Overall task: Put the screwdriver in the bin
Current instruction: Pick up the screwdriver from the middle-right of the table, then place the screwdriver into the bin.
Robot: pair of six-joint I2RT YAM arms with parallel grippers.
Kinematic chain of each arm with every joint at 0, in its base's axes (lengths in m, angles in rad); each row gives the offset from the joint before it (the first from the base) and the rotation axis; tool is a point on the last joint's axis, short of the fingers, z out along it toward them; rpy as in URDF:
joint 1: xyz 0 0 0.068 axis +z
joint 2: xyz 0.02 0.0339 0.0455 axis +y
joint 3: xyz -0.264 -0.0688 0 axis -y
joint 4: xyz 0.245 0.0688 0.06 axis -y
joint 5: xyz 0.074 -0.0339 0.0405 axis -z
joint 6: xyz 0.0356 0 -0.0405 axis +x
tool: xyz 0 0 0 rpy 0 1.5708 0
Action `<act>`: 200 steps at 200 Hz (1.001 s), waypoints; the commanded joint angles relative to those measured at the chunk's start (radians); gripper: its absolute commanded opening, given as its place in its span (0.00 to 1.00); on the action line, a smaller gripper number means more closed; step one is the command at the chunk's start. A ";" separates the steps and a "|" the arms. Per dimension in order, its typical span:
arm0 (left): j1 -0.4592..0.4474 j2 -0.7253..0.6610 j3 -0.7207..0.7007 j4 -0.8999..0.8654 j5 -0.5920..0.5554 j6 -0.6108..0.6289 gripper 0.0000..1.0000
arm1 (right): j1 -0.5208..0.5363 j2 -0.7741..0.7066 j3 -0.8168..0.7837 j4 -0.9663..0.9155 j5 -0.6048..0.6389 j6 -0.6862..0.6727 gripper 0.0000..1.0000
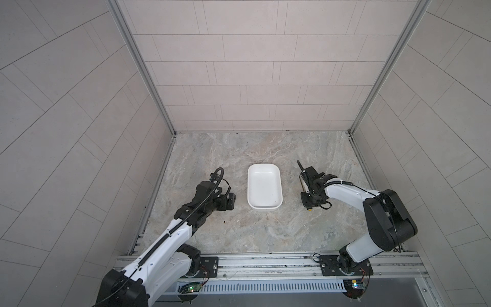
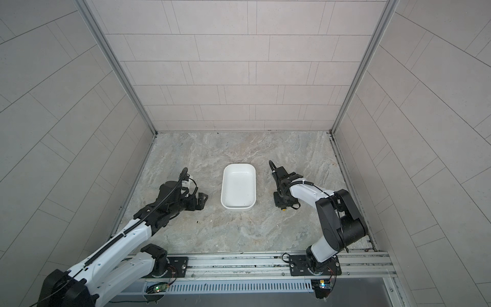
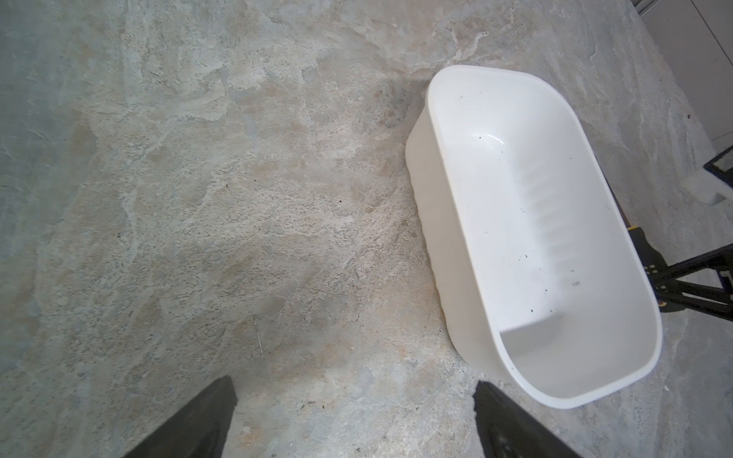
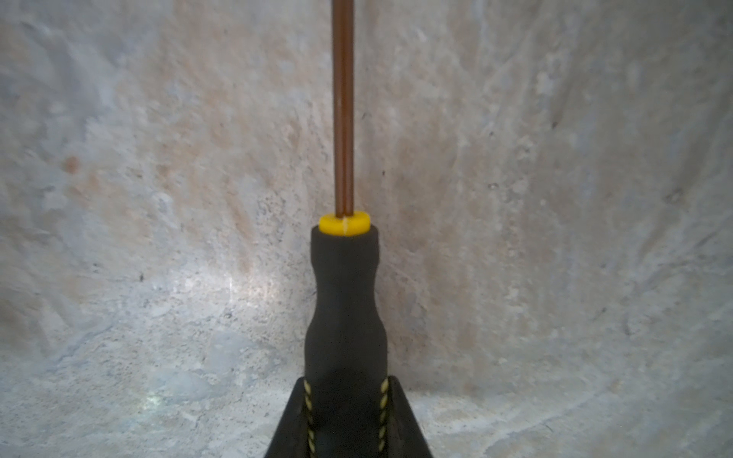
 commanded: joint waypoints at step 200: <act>-0.006 -0.004 0.032 -0.026 -0.055 0.023 1.00 | 0.372 -0.298 0.171 0.077 -0.010 0.314 0.00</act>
